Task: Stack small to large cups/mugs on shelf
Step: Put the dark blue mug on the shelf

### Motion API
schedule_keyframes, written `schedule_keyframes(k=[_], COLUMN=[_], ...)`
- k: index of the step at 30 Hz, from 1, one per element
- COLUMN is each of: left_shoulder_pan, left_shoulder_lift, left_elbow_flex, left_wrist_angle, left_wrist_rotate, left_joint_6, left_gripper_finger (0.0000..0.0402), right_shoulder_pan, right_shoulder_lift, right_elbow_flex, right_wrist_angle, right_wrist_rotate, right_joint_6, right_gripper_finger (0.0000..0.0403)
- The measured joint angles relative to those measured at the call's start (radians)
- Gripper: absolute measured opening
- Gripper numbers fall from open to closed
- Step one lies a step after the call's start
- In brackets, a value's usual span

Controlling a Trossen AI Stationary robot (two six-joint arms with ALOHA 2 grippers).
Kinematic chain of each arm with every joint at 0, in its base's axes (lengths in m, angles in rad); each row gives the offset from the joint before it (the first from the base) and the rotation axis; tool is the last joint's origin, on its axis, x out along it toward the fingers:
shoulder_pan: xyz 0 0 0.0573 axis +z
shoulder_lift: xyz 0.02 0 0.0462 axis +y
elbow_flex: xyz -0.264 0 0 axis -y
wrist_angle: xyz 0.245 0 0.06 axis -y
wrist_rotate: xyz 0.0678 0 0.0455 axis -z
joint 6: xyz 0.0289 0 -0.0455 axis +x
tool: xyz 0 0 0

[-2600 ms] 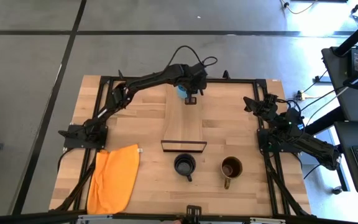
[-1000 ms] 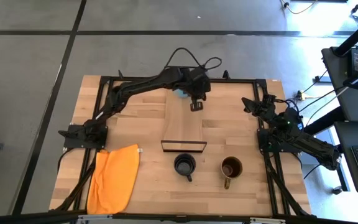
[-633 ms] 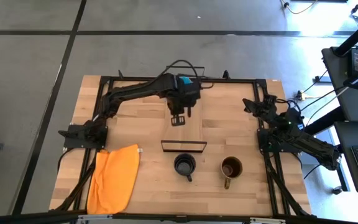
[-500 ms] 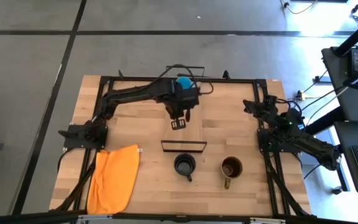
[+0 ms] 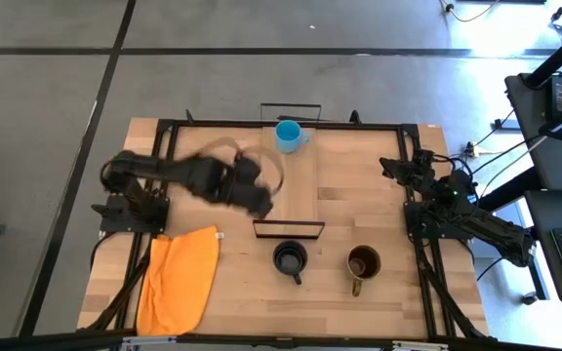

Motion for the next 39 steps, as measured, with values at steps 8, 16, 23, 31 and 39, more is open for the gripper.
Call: schedule_keyframes(k=[8,16,23,31,39], left_shoulder_pan=[-0.172,-0.288,-0.347,-0.361,-0.3], left_shoulder_lift=[-0.023,-0.024,-0.025,0.004,0.145], left_elbow_flex=[-0.277,-0.394,-0.48,-0.515,-0.515], left_wrist_angle=[0.152,0.295,0.608,0.704,0.933], left_wrist_rotate=[0.059,0.164,0.031,-0.072,-0.023], left_joint_6=[-0.498,-0.699,-0.743,-0.819,-0.72], left_gripper_finger=[0.0147,0.0146,0.0142,0.0141,0.0141], right_shoulder_pan=[0.0,0.0,0.001,0.001,0.001], right_shoulder_lift=[0.0,0.0,0.0,0.0,0.0], right_elbow_flex=[0.0,0.0,0.0,0.0,0.0], right_wrist_angle=[-0.084,-0.09,-0.088,-0.086,-0.084], right_wrist_rotate=[0.0,0.0,0.0,0.0,-0.13], right_joint_6=[0.067,0.188,0.238,0.223,0.24], right_gripper_finger=[0.0064,0.0065,0.0065,0.0065,0.0065])
